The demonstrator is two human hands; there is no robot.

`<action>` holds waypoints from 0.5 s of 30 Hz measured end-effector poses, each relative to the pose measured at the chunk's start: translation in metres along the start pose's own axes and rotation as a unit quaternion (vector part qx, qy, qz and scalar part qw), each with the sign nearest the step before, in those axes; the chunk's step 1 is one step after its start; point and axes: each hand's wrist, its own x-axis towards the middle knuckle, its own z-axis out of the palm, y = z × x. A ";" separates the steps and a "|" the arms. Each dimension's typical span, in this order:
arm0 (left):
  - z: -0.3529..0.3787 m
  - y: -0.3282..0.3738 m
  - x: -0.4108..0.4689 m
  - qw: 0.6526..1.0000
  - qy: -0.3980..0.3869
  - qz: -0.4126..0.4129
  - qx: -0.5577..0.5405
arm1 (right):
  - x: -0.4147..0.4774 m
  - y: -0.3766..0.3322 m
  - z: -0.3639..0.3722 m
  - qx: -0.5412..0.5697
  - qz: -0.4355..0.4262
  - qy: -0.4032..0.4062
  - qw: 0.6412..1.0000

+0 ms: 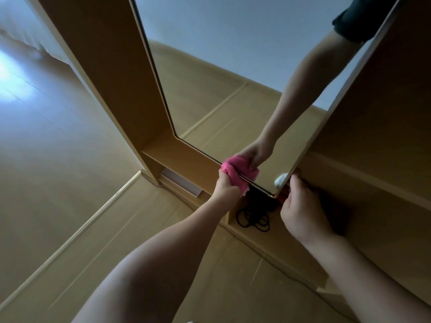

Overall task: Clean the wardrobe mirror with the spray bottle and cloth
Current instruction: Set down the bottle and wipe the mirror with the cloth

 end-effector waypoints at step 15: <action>0.036 0.000 -0.022 1.000 -0.015 -0.008 -0.023 | 0.000 0.008 -0.005 -0.026 -0.019 -0.024 0.999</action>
